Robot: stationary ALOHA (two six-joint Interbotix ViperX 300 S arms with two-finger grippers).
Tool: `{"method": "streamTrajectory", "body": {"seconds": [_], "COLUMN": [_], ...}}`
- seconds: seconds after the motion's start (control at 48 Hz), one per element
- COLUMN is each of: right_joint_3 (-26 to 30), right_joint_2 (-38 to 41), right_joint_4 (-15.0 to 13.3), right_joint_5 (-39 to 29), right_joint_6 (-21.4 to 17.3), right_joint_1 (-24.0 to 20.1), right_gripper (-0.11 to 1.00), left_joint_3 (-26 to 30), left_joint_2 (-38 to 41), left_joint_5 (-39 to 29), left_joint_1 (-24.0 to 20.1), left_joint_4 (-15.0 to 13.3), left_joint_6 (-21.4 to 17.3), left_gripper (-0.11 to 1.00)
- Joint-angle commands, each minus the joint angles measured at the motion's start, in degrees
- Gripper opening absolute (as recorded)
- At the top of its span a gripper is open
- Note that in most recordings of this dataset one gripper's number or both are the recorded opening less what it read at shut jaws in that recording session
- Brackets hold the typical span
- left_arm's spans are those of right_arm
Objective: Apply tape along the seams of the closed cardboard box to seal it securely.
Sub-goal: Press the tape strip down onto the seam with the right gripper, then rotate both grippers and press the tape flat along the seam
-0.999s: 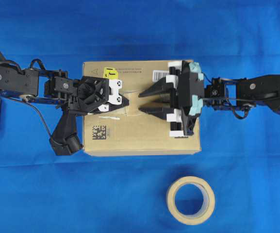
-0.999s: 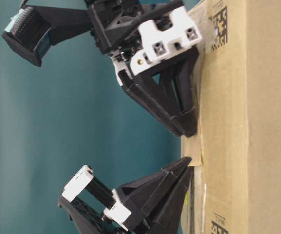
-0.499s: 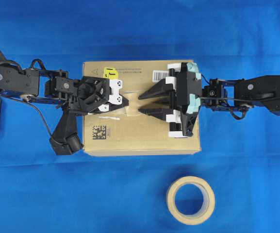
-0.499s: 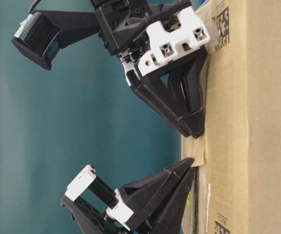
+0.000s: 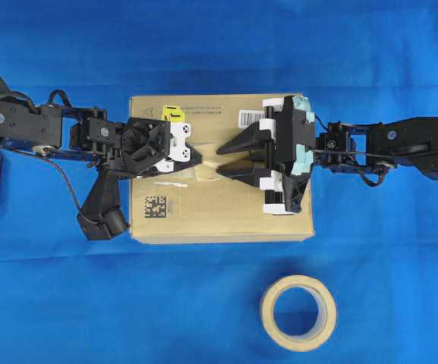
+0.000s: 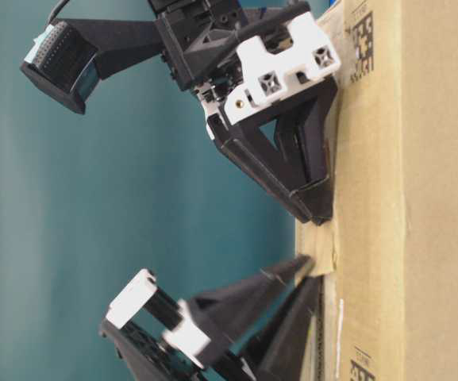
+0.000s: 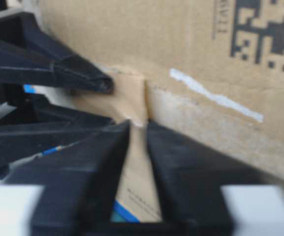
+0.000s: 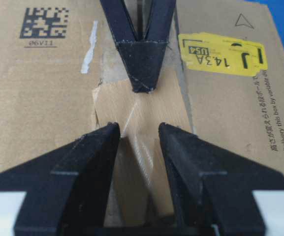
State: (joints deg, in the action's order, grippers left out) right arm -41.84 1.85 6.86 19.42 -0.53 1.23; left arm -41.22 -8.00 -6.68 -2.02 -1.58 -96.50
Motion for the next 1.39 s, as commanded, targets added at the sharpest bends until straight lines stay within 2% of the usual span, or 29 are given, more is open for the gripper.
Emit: {"method": "streamTrajectory", "body": {"seconds": [0.0,0.125,0.187,0.375,0.624,1.374], "right_joint_3": [0.9,0.8,0.7,0.4,-0.4,-0.6], "right_joint_2": [-0.6,-0.6,-0.6,-0.6,-0.6,-0.6], "right_joint_4": [0.9,1.5,1.7,3.0,4.4,4.4], "right_joint_5": [0.0,0.0,0.0,-0.3,-0.8,-2.4], "right_joint_6": [0.1,0.2,0.2,0.2,0.2,0.3], "right_joint_1": [0.1,0.1,0.1,0.1,0.2,0.6], "right_gripper": [0.5,0.5,0.5,0.49,0.46,0.46], "left_joint_3": [1.2,1.3,1.3,1.8,2.3,2.8], "left_joint_2": [-0.2,-0.2,-0.2,-0.2,-0.3,-1.8], "left_joint_5": [-0.1,-0.1,-0.2,-0.1,-0.2,-7.2], "left_joint_1": [-0.4,-0.7,-0.8,-0.8,-0.8,-1.5], "left_joint_4": [0.2,0.2,0.2,0.2,0.2,0.2], "left_joint_6": [0.0,-0.8,-1.3,-2.6,-2.9,-2.6], "left_gripper": [0.29,0.65,0.75,0.67,0.67,0.67]}}
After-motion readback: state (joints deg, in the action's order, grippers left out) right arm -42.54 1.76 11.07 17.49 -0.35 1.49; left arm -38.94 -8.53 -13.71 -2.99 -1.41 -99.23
